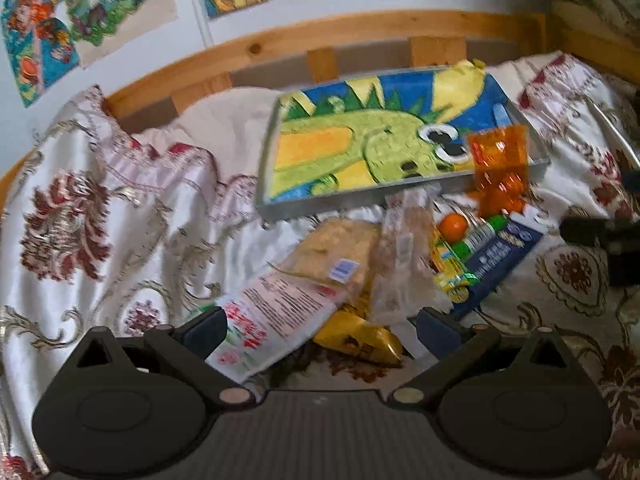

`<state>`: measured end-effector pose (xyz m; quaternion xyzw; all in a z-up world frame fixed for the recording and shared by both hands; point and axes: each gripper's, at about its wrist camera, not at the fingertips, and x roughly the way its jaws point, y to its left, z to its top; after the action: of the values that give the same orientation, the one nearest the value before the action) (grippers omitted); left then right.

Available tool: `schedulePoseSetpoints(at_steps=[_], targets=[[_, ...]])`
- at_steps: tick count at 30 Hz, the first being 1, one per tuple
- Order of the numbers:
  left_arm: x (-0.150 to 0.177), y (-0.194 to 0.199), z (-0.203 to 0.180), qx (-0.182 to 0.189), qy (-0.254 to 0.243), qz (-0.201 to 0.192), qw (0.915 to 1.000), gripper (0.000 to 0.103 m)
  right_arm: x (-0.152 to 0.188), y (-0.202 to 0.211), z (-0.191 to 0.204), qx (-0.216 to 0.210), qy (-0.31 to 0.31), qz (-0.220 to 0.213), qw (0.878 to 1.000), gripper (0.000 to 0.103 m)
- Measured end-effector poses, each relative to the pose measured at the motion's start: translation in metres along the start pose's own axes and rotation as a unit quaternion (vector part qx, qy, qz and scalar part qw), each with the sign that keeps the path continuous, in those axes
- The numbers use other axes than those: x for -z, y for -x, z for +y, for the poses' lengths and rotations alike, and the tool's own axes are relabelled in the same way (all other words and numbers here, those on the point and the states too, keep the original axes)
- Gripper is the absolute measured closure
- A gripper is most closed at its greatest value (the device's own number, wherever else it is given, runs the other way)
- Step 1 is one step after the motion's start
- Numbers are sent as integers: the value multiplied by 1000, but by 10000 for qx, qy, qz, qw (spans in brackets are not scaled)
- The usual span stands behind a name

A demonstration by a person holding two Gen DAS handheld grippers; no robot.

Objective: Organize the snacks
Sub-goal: 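Move the right tool toward the orange jelly bag while the left tool approaches the brown bread bar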

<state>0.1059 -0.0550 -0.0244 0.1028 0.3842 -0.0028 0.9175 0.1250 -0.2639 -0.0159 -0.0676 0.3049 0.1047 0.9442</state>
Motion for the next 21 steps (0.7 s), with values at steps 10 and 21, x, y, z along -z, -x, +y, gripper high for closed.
schedulePoseSetpoints(at_steps=[10,21], targets=[[-5,-10,-11,315,-84,44,9995,0,5,-24,-22,-297,-336,271,9986,1],[-30,-30,-16,281,-57,360,9989,0,0,-27,-22,-265,-48,-68,9996,1]])
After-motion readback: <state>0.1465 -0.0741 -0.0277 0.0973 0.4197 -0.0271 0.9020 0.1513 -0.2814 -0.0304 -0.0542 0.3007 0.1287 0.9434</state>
